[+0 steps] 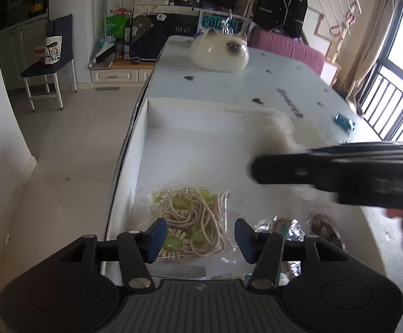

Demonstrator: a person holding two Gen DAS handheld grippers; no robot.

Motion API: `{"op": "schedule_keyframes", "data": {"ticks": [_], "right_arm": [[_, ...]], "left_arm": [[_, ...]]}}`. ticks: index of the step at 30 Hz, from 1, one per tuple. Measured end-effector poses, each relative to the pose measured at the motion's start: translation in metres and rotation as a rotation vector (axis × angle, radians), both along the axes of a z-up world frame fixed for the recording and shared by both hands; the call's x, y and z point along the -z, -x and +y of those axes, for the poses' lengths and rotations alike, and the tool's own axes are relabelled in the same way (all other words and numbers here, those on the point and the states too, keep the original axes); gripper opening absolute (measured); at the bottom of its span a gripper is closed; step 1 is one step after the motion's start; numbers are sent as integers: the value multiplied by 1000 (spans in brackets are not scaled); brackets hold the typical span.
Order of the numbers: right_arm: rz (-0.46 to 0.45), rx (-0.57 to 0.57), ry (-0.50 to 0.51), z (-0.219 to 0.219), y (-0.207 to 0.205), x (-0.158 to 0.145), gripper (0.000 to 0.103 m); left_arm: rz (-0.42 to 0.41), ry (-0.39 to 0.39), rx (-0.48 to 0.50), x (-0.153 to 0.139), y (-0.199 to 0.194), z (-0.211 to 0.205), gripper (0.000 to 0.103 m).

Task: Organize soft objects
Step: 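Lower beaded cord bag and cloth figure into the tray and open both tools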

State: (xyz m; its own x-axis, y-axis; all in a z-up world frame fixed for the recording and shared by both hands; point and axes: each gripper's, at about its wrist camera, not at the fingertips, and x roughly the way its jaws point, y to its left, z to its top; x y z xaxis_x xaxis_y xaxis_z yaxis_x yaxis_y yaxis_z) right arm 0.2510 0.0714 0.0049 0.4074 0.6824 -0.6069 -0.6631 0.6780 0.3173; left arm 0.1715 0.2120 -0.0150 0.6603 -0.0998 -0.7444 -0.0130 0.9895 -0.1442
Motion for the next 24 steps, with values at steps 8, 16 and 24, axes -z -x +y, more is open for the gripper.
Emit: {"op": "schedule_keyframes", "data": {"ticks": [8, 16, 24], "right_arm": [[31, -44, 45, 53, -41, 18, 27], [103, -57, 41, 68, -60, 36, 45], [95, -24, 35, 41, -51, 26, 52]], "left_arm": [[-39, 42, 1, -16, 14, 2, 55], [-21, 43, 6, -14, 4, 3, 56], [-25, 38, 21, -14, 5, -2, 69]]}}
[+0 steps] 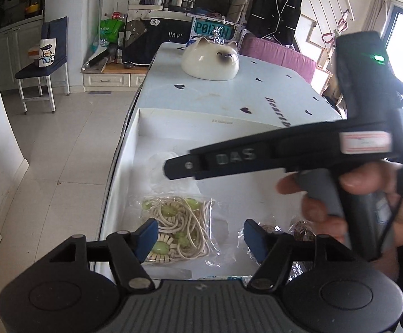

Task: Organize soft objects
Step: 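Lower beaded cord bag and cloth figure into the tray and open both tools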

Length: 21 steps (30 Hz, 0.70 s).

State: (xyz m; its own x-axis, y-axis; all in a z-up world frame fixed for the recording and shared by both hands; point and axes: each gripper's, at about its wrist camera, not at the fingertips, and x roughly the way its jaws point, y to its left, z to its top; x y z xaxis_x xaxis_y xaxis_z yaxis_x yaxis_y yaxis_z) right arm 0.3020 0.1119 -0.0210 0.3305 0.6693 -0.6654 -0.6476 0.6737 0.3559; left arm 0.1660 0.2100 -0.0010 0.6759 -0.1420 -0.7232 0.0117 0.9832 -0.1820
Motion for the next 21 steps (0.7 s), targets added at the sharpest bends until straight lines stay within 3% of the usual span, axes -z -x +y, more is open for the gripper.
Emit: {"op": "schedule_keyframes", "data": {"ticks": [15, 17, 21], "right_arm": [[-79, 46, -45, -72, 44, -37, 62], [-105, 53, -35, -80, 52, -41, 62], [-136, 73, -25, -98, 65, -48, 65]], "left_arm": [[-18, -27, 1, -11, 11, -14, 75], [-23, -35, -2, -14, 13, -17, 84], [-36, -60, -12, -18, 19, -23, 88]]}}
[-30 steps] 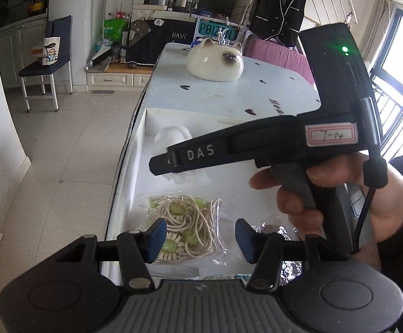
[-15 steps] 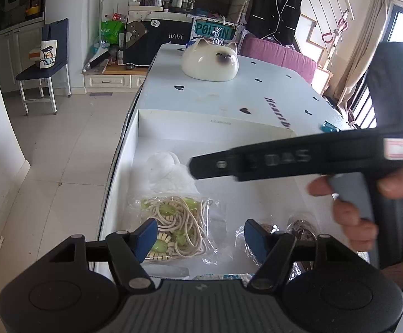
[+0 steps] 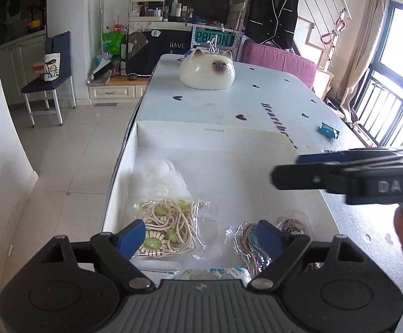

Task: Organize soft objects
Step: 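Lower beaded cord bag and cloth figure into the tray and open both tools, then withdraw both open tools from the tray toward the teal packet and black bag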

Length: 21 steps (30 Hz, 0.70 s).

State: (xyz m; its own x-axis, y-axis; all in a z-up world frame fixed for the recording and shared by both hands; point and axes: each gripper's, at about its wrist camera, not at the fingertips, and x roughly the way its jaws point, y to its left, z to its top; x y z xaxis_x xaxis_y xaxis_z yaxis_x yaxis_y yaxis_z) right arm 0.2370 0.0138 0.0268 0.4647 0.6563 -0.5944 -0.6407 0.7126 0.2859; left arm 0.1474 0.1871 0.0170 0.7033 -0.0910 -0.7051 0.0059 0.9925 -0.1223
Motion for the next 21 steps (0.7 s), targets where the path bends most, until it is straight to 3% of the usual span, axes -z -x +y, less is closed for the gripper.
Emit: {"op": "schedule_keyframes", "data": {"ticks": [9, 12, 15, 21], "right_arm": [[-45, 38, 25, -42, 26, -4, 84], [-54, 63, 29, -54, 33, -3, 86], [-67, 94, 32, -65, 40, -3, 100], [-106, 163, 47, -89, 49, -2, 103]], "left_arm": [[-13, -25, -22, -7, 10, -6, 96], [-27, -20, -33, -8, 15, -7, 100], [-36, -22, -43, -10, 18, -8, 103], [-65, -22, -45, -17, 26, -15, 103]]}}
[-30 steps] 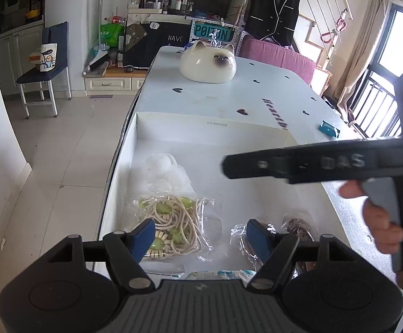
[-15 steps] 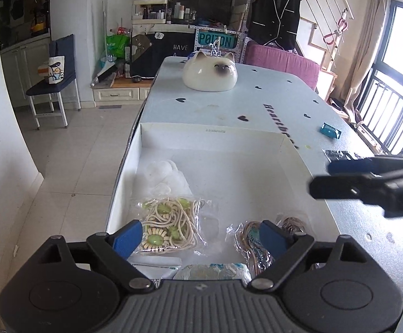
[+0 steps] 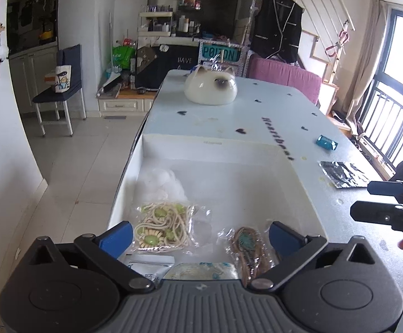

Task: Organize soft objects
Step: 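Withdraw both open tools from the tray toward the teal packet and black bag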

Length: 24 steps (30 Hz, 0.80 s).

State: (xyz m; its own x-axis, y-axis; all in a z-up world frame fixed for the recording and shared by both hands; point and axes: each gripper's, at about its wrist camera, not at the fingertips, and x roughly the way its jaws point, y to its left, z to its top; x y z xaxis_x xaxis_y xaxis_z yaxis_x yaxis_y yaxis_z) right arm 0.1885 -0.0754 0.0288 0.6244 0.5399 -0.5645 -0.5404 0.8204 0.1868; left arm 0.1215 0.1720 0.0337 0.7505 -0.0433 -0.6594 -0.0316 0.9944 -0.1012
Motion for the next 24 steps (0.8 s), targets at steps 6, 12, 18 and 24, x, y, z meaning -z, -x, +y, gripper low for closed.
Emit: {"op": "schedule_keyframes", "data": {"ticks": [6, 12, 18, 24], "right_arm": [[-15, 50, -21, -28, -2, 0, 103], [-41, 80, -4, -59, -8, -2, 103], [-76, 124, 54, -98, -25, -2, 103], [-74, 161, 92, -141, -56, 5, 103]], "left_arm": [[-27, -2, 9, -11, -1, -18, 103], [-54, -13, 42, -23, -14, -48, 103], [-70, 23, 68, -29, -41, -79, 103], [-87, 77, 118, -38, -79, -119, 103]]}}
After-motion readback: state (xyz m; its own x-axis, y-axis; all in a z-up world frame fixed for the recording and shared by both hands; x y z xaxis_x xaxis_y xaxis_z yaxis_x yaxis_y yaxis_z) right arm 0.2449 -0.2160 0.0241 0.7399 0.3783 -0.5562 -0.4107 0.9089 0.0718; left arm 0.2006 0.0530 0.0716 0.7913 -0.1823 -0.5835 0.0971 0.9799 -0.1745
